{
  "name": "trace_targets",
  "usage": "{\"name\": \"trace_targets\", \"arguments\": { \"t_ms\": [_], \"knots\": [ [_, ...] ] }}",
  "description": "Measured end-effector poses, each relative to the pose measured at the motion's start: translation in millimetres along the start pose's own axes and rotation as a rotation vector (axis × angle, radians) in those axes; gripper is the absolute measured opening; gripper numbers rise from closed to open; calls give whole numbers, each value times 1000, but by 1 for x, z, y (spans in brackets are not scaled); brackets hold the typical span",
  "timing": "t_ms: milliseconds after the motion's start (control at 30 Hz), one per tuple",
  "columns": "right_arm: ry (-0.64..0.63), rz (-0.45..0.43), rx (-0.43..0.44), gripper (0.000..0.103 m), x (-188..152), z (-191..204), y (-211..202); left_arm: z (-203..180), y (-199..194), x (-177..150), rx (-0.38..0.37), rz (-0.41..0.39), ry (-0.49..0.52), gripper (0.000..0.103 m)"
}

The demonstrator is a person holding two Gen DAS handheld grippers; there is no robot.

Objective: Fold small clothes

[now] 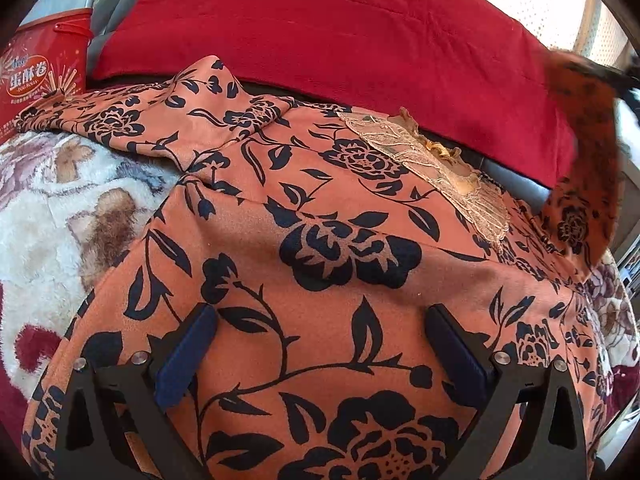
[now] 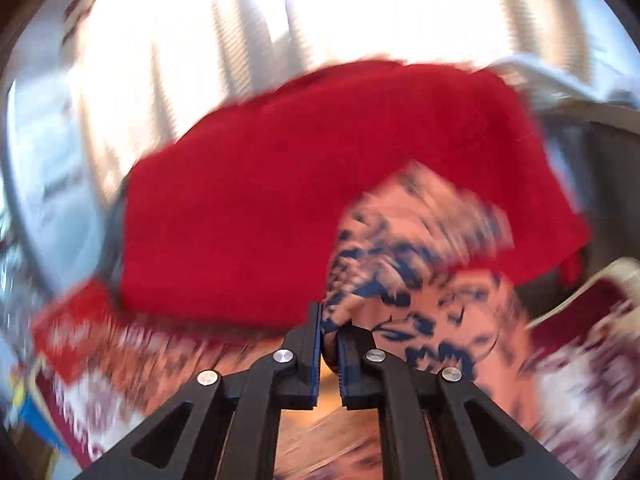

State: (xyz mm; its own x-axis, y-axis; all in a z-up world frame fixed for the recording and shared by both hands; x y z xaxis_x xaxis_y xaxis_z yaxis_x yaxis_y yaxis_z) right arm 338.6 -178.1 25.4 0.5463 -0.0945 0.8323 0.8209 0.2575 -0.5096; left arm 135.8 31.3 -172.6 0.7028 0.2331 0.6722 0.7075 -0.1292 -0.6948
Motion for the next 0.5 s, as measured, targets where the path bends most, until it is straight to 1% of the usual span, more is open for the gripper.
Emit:
{"name": "trace_targets", "arguments": {
  "t_ms": [33, 67, 100, 133, 167, 200, 233, 267, 333, 367, 400, 433, 467, 500],
  "knots": [
    [-35, 61, 14, 47, -20, 22, 17, 1, 0, 0, -10, 1, -3, 103],
    [-88, 152, 28, 71, -48, 46, 39, 2, -1, 0, -20, 1, -7, 103],
    [-115, 242, 28, 89, -81, 58, 64, 2, -2, 0, -30, 2, -8, 103],
    [-115, 289, 13, 88, -98, 57, 78, 3, -3, 1, -43, 9, -1, 103],
    [-105, 346, -20, 87, -116, 54, 88, 3, -4, 1, -49, 19, 7, 103],
    [-66, 370, -42, 87, -127, 45, 88, 3, -5, 2, -55, 32, 16, 103],
    [-23, 356, -32, 87, -128, 37, 81, 4, -10, 5, -56, 50, 29, 103],
    [24, 312, -16, 88, -126, 24, 62, 5, -15, 7, -59, 52, 29, 103],
    [40, 255, -45, 88, -119, 1, 35, 11, -27, 24, -86, 27, -14, 103],
    [47, 244, -54, 88, -118, -24, 38, 15, -33, 33, -114, 11, -45, 103],
    [61, 225, -67, 88, -119, -40, 26, 19, -37, 43, -144, -4, -82, 103],
    [75, 226, -69, 88, -121, -48, 20, 24, -39, 61, -183, -14, -138, 103],
    [86, 234, -67, 88, -124, -56, 29, 26, -37, 74, -212, -5, -170, 103],
    [108, 257, -57, 88, -133, -68, 30, 27, -32, 85, -241, 11, -193, 103]
  ]
}}
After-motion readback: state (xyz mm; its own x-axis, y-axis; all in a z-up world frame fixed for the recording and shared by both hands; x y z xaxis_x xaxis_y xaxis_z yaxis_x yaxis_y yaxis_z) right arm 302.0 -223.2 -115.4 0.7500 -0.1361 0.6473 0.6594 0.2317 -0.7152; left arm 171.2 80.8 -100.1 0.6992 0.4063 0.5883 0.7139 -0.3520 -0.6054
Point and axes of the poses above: each gripper's, at about its wrist camera, not at the fingertips, and y roughly the way its jaws point, z to its left, x to its top, the point moved 3 cm from there along y, roughly the way its jaws point, and after that the axes turned 3 degrees about y, right-handed, at the moved point
